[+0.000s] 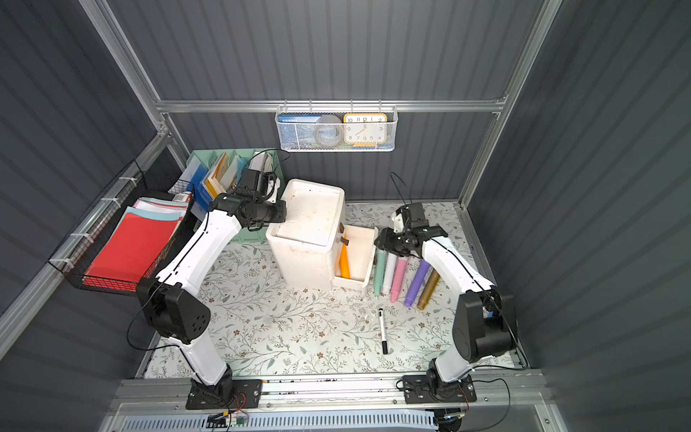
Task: Take the microphone out of the drawer
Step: Place the microphone at the center of the board, then pick up the microphone from the drawer.
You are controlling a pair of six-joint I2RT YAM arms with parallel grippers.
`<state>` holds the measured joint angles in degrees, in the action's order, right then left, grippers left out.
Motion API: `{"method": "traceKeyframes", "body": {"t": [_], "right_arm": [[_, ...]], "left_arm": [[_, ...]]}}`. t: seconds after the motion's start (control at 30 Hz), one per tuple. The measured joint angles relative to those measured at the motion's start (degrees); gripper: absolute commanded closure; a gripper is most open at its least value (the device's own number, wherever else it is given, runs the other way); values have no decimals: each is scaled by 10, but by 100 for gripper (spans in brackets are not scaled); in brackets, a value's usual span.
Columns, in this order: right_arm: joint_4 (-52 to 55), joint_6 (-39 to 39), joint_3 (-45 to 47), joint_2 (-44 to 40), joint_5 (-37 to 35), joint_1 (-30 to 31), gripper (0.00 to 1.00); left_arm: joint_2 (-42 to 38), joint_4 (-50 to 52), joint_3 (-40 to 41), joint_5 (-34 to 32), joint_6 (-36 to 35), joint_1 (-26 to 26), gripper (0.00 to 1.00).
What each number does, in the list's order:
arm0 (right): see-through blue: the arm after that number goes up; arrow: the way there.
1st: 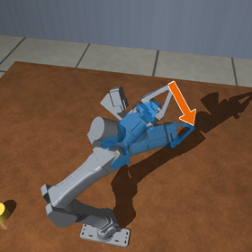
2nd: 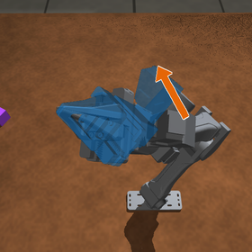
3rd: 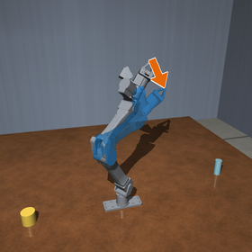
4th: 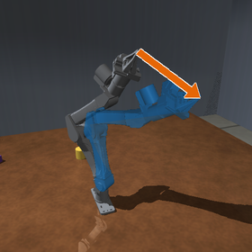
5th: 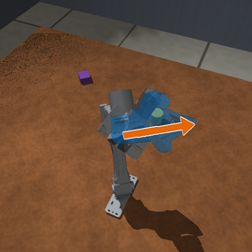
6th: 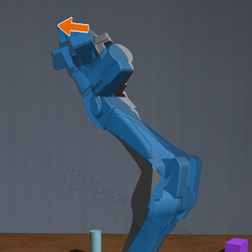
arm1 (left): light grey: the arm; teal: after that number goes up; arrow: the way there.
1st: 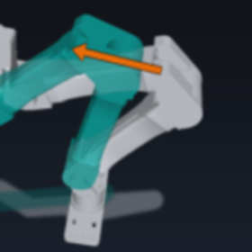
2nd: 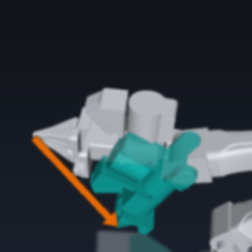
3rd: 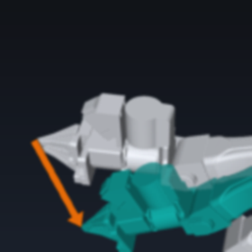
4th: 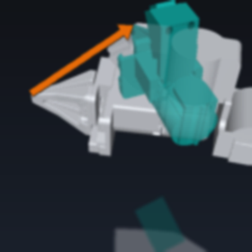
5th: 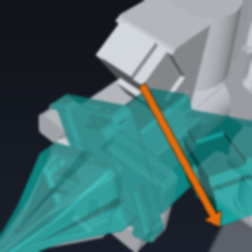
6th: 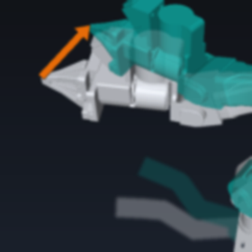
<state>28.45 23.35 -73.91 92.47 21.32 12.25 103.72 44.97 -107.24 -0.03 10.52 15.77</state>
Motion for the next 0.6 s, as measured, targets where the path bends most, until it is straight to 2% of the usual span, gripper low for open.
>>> {"method": "traceKeyframes", "body": {"t": [0.37,0.6], "right_arm": [[-1,-2,-102,146,3,100,52],[16,-9,-141,211,-21,126,52]], "left_arm": [[0,0,0,0,0,0,98],[-1,-1,1,-1,1,0,98]]}}
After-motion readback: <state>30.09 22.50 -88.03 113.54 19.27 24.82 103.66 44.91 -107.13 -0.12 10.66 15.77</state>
